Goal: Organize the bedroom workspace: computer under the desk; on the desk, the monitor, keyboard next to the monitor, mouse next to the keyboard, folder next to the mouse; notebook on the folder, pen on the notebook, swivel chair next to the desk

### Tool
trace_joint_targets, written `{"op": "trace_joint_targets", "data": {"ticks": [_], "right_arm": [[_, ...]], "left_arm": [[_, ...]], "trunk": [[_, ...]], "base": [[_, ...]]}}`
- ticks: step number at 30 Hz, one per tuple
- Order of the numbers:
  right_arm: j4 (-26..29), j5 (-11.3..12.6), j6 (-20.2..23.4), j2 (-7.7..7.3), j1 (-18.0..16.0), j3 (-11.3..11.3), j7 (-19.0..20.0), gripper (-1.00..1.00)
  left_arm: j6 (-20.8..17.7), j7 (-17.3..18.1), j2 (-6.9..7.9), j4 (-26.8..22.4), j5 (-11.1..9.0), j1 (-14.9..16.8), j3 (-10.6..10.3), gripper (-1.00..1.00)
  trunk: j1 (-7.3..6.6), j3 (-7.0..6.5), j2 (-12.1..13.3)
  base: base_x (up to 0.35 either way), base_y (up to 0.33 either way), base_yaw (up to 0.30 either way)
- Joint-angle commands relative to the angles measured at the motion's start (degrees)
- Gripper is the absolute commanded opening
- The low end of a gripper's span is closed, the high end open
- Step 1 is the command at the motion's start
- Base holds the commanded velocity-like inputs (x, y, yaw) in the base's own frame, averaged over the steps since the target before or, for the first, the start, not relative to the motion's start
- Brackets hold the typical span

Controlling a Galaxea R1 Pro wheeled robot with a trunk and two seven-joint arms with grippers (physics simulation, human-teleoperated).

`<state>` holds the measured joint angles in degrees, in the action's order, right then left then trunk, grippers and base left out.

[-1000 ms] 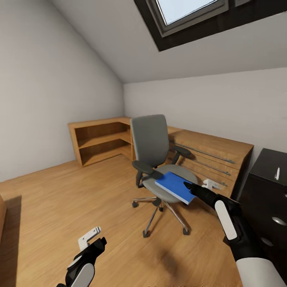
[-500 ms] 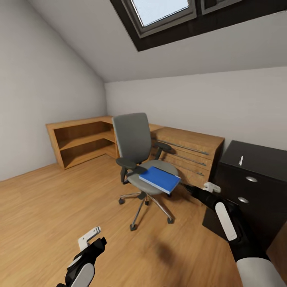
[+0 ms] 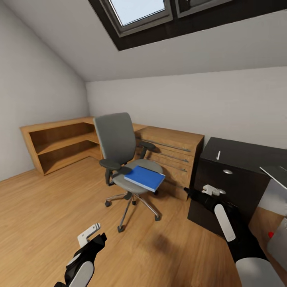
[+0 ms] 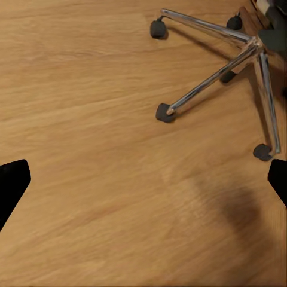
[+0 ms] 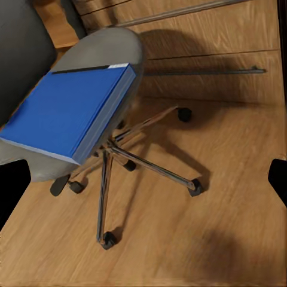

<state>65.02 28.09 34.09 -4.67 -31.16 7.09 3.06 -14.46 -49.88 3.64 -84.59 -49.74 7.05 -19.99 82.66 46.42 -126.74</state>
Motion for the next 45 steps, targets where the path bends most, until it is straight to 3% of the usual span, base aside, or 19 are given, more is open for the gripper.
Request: {"op": "trace_joint_targets", "data": {"ticks": [1,17,20,30,31,36,37,38,39,42,43,45], "right_arm": [[-0.34,-0.05,0.31,0.03,-0.04,0.14,0.29,1.0],[-2.45,0.2,-0.23,1.55,-0.04,0.07,0.23,1.0],[-2.45,1.96,-0.38,1.65,-0.04,0.08,0.44,1.0],[-5.85,2.77,-1.05,1.65,-0.09,0.3,0.39,1.0],[-9.45,3.59,-2.18,1.67,-0.18,1.23,0.12,1.0],[-12.78,8.29,-5.27,1.68,-0.26,4.04,-0.01,1.0],[-15.27,13.19,-6.7,1.71,-0.32,5.32,0.09,1.0],[-16.25,14.95,-7.06,1.72,-0.35,5.57,0.13,1.0],[-18.14,18.24,-7.59,1.74,-0.46,5.87,0.25,1.0],[-20.16,21.63,-7.96,1.93,-0.98,5.91,0.46,1.0],[-21.62,24.1,-8.1,2.99,-2.02,5.17,1.93,1.0],[-21.98,24.55,-8.09,3.25,-2.22,4.95,3.39,1.0]], "left_arm": [[-0.21,-0.4,0.05,-0.11,-0.18,0.05,-0.09,1.0],[0.14,-2.68,0.05,-1.73,-0.66,0.07,0.91,1.0],[0.07,-3.39,0.05,-2.03,-0.7,0.07,1.08,1.0],[0.04,-3.47,0.05,-2.07,-0.71,0.07,1.15,1.0],[0.04,-3.47,0.05,-2.12,-0.71,0.07,1.2,1.0],[0.04,-3.47,0.05,-2.19,-0.71,0.07,1.25,1.0],[0.04,-3.47,0.05,-2.26,-0.71,0.07,1.26,1.0],[0.04,-3.47,0.05,-2.27,-0.71,0.07,1.26,1.0],[0.03,-3.47,0.05,-2.29,-0.71,0.07,1.28,1.0],[-0.01,-3.47,0.05,-2.33,-0.69,0.07,1.34,1.0],[-0.03,-3.47,0.05,-2.68,-0.68,0.07,1.57,1.0],[-0.04,-3.47,0.05,-2.87,-0.68,0.07,1.79,1.0]], "trunk": [[0.21,0.24,-0.43],[3.72,3.12,-6.85],[4.38,3.69,-8.05],[6.58,5.5,-12.06],[6.8,5.68,-12.46],[7.9,6.57,-14.47],[8.12,6.75,-14.87],[8.34,6.93,-15.27],[8.56,7.11,-15.67],[9.03,7.69,-16.51],[9.06,7.91,-16.53],[9.11,8.35,-16.55]], "base": [[0.0,0.0,-0.058],[0.0,0.0,-0.006],[0.0,0.0,0.0],[0.0,0.0,0.0],[0.0,0.0,0.0],[0.0,0.0,0.0],[0.0,0.0,0.0],[0.0,0.0,0.0],[0.0,0.0,0.0],[0.0,0.0,0.0],[0.0,0.0,0.0],[0.0,0.0,0.0]]}}
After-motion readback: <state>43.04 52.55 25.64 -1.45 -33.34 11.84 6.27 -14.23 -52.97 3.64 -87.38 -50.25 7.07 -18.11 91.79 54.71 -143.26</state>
